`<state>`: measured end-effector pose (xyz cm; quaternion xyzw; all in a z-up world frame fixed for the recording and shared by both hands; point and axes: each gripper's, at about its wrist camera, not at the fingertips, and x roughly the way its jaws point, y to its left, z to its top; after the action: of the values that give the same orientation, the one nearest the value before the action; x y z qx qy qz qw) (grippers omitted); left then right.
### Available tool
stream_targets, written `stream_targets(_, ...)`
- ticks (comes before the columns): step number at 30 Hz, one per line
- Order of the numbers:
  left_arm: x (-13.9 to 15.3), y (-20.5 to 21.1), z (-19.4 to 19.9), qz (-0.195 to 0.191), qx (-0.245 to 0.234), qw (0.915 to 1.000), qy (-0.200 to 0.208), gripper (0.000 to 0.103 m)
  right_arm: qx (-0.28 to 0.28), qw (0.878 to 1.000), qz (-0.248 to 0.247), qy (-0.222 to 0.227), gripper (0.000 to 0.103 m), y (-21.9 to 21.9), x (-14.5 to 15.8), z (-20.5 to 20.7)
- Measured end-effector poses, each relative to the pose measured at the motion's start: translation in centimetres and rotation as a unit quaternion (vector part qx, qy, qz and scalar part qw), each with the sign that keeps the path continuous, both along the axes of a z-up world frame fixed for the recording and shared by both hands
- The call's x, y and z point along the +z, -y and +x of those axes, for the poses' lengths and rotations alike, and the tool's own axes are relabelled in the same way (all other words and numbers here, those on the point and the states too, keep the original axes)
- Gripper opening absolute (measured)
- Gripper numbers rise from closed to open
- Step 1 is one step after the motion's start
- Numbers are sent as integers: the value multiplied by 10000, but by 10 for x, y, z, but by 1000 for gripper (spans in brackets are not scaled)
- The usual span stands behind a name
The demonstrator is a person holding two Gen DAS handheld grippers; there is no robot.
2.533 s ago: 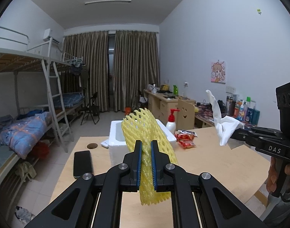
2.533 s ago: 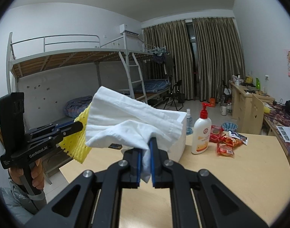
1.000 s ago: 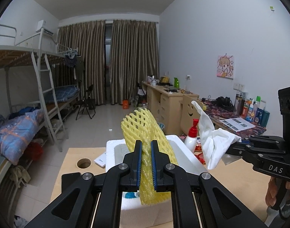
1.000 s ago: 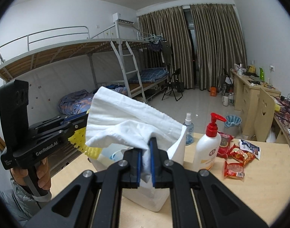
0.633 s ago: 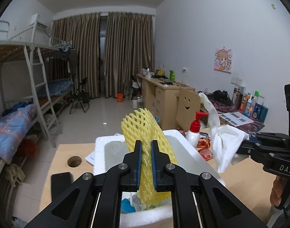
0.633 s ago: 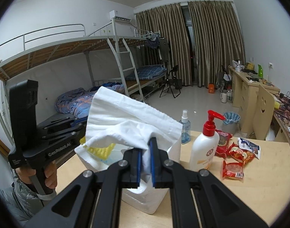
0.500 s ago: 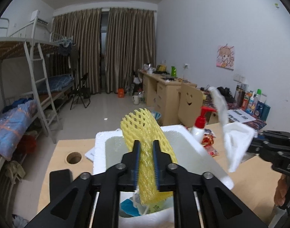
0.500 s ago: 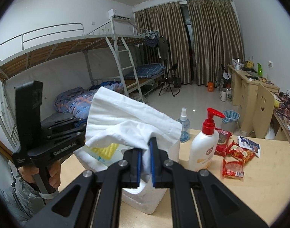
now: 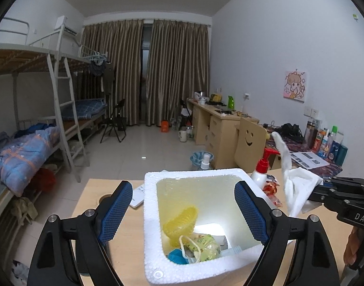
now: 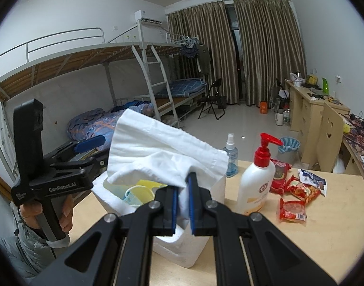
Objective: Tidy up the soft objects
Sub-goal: 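Open the left gripper to drop the yellow net into the box, then lower the paper towel into the box and open the right gripper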
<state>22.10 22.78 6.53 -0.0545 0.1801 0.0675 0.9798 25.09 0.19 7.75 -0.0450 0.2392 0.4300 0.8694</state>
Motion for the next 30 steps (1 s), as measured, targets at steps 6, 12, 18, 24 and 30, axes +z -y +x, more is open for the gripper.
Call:
stream_targets(6, 4, -3, -14, 33, 88, 9999, 67, 88, 64, 10000, -33, 7, 11, -8, 1, -2)
stream_targets(12, 9, -10, -31, 94, 206, 9996, 147, 89, 80, 9999, -119, -41, 11, -23, 0, 2)
stream_targets(18, 11, -17, -46, 132, 306, 9992, 220, 89, 100, 9997, -232, -67, 11, -39, -2, 5)
stream_targets(24, 8, -25, -53, 102, 385, 9990, 206, 90, 119, 9992, -336, -157, 11, -54, -7, 11)
stream_targets(30, 6, -28, -53, 87, 402, 9990, 199, 90, 128, 9987, -441, -221, 11, -65, -12, 15)
